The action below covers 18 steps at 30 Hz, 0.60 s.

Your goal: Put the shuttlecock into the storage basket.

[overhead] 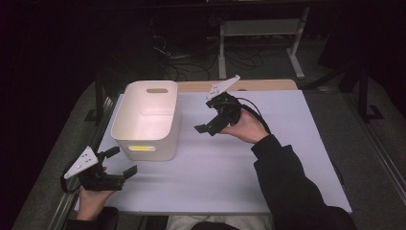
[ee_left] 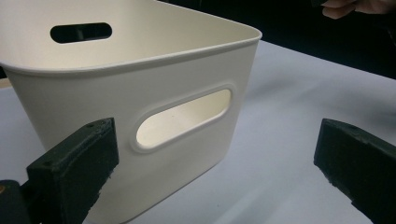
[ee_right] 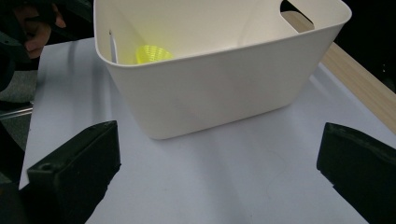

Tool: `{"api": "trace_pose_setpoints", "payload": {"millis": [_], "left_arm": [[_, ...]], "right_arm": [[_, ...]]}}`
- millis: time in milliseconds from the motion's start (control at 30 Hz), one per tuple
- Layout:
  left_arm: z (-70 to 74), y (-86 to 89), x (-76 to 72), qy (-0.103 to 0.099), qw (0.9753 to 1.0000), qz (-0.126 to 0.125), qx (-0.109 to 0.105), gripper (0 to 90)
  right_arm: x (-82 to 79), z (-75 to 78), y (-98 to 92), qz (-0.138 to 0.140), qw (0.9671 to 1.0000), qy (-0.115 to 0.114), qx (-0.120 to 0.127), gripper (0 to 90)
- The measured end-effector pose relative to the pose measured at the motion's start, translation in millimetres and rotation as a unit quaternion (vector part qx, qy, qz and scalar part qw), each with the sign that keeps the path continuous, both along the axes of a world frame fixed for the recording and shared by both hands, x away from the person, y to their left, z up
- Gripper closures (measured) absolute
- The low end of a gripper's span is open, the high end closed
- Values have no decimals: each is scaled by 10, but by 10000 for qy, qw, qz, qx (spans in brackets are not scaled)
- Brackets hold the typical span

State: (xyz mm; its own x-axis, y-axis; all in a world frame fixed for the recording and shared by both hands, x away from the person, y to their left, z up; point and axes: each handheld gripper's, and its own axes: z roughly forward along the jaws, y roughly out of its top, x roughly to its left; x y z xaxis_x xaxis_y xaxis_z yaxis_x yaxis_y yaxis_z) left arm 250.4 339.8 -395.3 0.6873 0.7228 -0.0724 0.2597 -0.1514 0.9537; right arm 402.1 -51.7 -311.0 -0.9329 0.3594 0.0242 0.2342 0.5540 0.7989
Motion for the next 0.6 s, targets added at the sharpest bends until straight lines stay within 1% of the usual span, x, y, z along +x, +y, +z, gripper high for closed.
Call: {"api": "trace_pose_setpoints", "payload": {"millis": [267,367,433,500,600], "left_arm": [[0,-1,0,1,10000,2,-5,0],[0,0,1,1,10000,2,-1,0],[0,-1,1,1,10000,3,1,0],[0,-1,1,1,10000,5,1,0],[-1,-2,2,-1,10000,4,4,0]], "right_arm": [[-30,-42,-137,-69,9998,63,154,0],[-48,-91,-189,-93,9996,111,258,0],[-62,-117,-221,-113,9994,156,282,0],[-78,-134,-251,-129,9994,158,276,0],[-100,-151,-305,-151,9993,131,330,0]]}}
